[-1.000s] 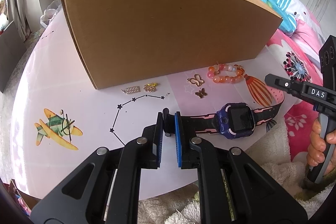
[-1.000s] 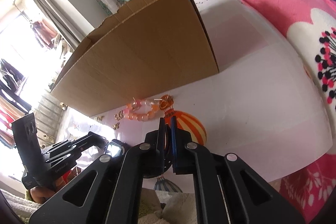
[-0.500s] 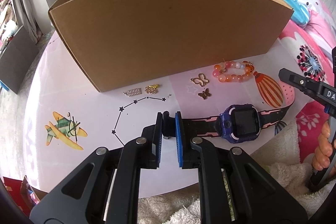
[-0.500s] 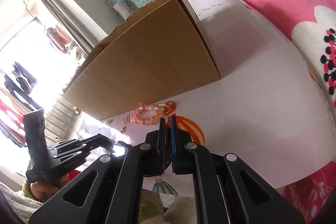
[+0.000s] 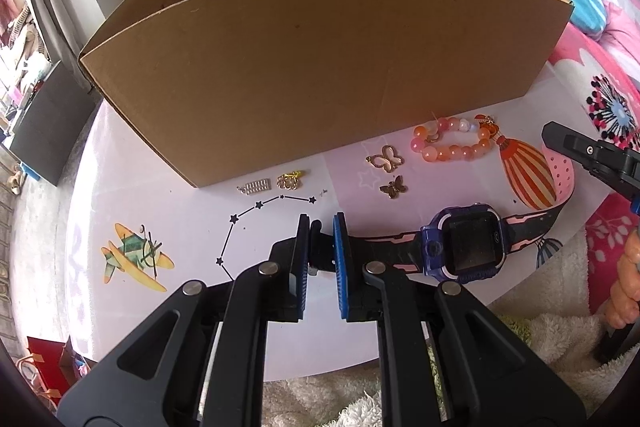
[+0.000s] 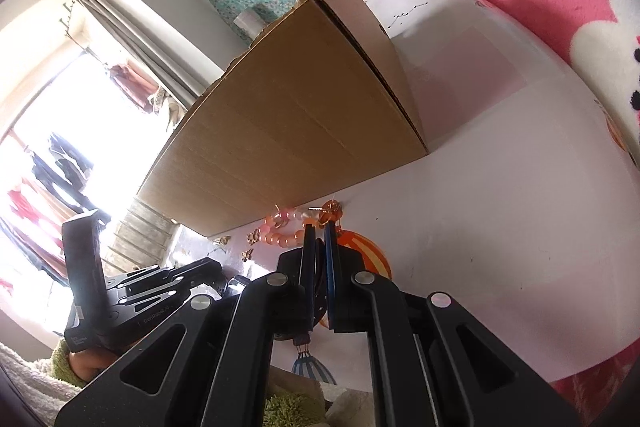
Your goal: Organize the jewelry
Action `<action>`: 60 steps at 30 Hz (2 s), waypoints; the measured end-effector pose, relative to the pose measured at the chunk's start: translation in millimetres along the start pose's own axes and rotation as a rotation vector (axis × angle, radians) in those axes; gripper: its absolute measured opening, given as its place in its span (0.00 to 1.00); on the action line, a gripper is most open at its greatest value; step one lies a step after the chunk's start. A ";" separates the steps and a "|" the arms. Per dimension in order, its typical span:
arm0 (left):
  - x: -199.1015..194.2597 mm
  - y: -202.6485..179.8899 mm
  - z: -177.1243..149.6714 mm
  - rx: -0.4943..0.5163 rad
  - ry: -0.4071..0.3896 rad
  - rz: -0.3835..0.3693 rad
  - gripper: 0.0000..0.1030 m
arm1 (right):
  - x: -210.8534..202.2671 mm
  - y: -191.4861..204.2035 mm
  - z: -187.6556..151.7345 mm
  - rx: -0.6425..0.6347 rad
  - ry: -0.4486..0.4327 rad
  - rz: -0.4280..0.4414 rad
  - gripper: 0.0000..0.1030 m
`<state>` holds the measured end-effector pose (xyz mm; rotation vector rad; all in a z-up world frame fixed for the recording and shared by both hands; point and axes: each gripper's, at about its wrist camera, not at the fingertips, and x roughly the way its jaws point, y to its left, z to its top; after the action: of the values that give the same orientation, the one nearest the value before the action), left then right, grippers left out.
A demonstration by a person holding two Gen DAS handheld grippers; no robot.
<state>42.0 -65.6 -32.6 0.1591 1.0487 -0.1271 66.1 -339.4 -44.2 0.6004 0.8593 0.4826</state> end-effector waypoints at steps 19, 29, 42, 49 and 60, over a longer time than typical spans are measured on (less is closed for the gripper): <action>3.8 -9.3 2.8 0.008 0.005 0.038 0.11 | 1.9 -6.3 -3.0 0.021 0.004 0.013 0.05; -0.9 -28.5 2.9 0.095 0.000 0.099 0.10 | 2.0 -6.4 -5.2 0.033 0.006 0.014 0.05; -3.3 -30.0 9.7 0.101 0.012 0.105 0.06 | -2.1 -3.0 -3.4 0.015 -0.015 0.027 0.05; -14.2 -25.3 6.1 0.088 0.008 0.068 0.04 | -6.8 -0.4 -1.1 0.007 -0.035 0.027 0.05; -51.9 -17.4 -2.8 0.091 -0.085 -0.006 0.04 | -28.0 13.2 2.2 -0.038 -0.098 0.005 0.05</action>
<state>10.9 -80.6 9.9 0.2312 0.9587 -0.1864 50.0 -347.4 -19.0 0.5871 0.7540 0.4690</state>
